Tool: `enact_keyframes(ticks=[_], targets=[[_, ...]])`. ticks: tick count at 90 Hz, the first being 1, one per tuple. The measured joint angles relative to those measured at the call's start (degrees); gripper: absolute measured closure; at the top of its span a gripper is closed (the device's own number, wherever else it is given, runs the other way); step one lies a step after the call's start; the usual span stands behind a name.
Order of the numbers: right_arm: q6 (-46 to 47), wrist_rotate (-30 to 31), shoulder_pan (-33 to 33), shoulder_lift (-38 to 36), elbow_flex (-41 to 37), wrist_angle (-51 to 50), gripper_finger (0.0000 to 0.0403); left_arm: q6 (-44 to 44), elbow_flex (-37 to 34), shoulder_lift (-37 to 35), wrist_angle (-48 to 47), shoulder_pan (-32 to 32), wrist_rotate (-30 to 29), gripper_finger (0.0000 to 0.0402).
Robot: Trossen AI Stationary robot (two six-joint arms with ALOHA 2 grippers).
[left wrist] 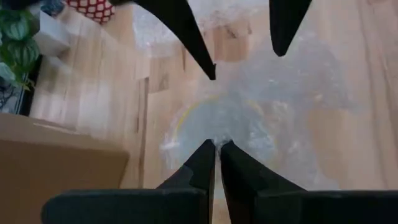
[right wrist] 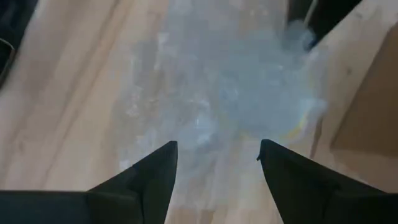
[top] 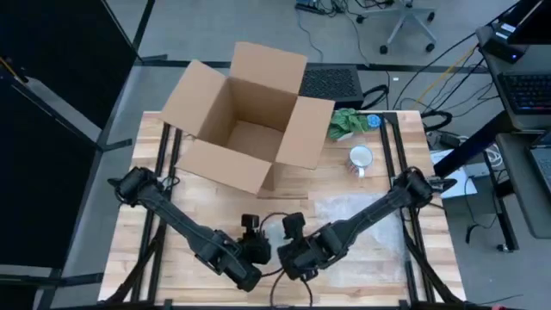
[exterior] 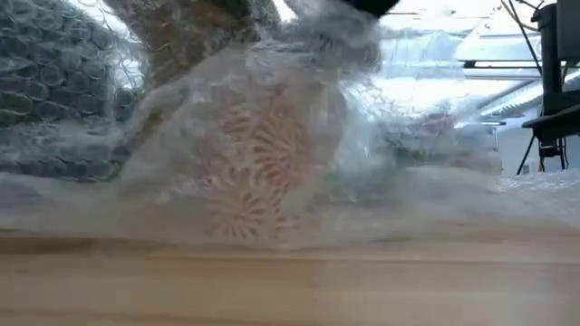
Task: Wrap mug
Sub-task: Wrap the yellow mug with bubble wrap
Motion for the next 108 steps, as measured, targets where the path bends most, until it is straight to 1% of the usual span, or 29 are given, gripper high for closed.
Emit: enact_keyframes(ticks=[22, 34, 41, 46, 56, 65, 82, 90, 101, 108], targets=[[1.34, 0.12, 0.50, -2.81, 3.87, -3.61, 0.0188, 0.60, 0.00, 0.00, -0.01, 2.55, -1.28, 0.0389], [4.87, -0.36, 1.37, -5.13, 6.04, -6.37, 0.0188, 0.59, 0.00, 0.00, -0.01, 4.31, -1.90, 0.0389], [7.39, -0.71, 2.24, -6.06, 6.13, -5.89, 0.0188, 0.59, 0.00, 0.00, -0.15, 5.05, -1.86, 0.0389], [7.42, -0.66, 2.98, -6.05, 5.80, -3.23, 0.0188, 0.61, 0.00, 0.00, -0.27, 5.34, -1.88, 0.0389], [3.50, -1.22, 4.04, -3.95, 2.44, 3.97, 0.0188, 0.72, 0.00, 0.00, -1.80, 5.22, -1.81, 0.0389], [1.03, 0.28, 4.10, -1.00, -0.51, 6.30, 0.0188, 0.58, 0.00, 0.00, -3.40, 5.34, -1.74, 0.0389], [-3.23, 1.18, 2.58, 2.90, -1.87, 13.08, 0.0188, 1.03, 0.00, 0.01, -4.21, 5.22, -1.72, 0.0389], [-5.22, 1.00, 1.48, 4.60, -2.05, 13.19, 0.0188, 1.64, 0.00, 0.02, -4.21, 5.34, -1.70, 0.0389], [-5.51, 1.12, -0.44, 6.22, -1.91, 12.68, 0.0188, 1.63, 0.00, 0.01, -4.21, 5.37, -1.73, 0.0389], [-6.24, 2.22, -1.11, 7.61, -1.92, 12.72, 0.0188, 1.64, -0.02, 0.02, -4.71, 5.33, -1.45, 0.0389]])
